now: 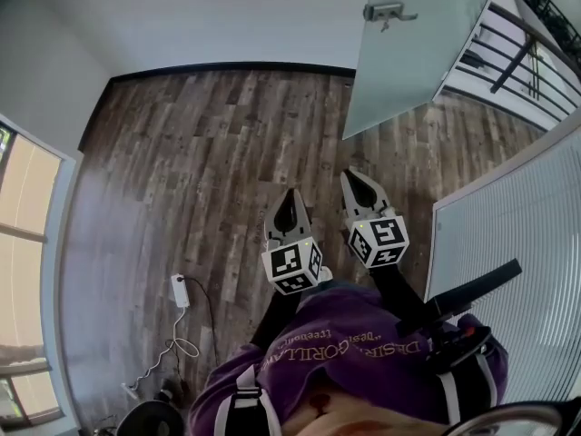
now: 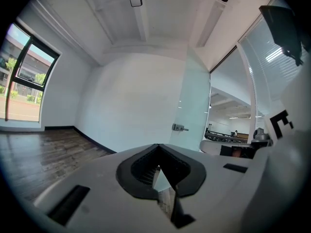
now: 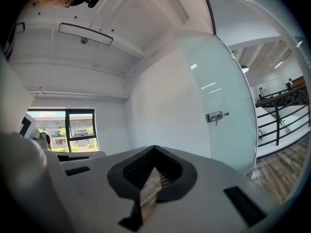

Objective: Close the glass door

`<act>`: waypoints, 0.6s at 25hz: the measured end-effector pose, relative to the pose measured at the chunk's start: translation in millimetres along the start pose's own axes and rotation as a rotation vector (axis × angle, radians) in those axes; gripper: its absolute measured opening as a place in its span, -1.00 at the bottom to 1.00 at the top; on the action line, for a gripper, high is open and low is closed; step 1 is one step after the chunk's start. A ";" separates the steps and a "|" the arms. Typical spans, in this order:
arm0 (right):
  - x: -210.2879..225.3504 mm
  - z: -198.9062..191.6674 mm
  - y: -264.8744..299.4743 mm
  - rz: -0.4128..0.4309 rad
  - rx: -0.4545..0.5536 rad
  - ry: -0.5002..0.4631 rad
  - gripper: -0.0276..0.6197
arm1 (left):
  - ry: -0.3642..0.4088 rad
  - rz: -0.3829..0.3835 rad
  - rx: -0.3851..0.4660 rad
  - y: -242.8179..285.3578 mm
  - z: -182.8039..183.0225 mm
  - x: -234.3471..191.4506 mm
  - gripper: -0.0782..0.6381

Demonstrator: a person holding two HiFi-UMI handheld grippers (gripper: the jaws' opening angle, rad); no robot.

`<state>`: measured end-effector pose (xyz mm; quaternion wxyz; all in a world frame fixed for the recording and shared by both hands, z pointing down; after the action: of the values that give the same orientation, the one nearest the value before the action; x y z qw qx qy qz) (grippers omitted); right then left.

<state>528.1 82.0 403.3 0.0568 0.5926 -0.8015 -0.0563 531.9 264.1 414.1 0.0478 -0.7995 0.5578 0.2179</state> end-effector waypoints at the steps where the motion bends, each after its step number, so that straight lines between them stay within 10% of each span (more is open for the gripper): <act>1: 2.9 0.1 5.0 0.002 -0.001 0.002 -0.94 | 0.000 0.003 -0.002 5.2 0.8 -0.7 -0.78; 15: 27.0 8.3 125.5 -0.003 0.005 0.024 -0.94 | 0.025 -0.017 0.004 117.6 37.0 -47.5 -0.78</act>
<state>400.6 92.9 415.6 0.0648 0.5948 -0.7999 -0.0472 400.3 273.4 419.4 0.0443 -0.8066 0.5522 0.2063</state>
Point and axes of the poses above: the fingertips, and each gripper's own axes: y forward along the fingers, x to its right, z out of its top, the point moved 10 cm from there along -y, backward along the fingers, and after that the axes turned 9 degrees about -y, right-handed, at the moved point
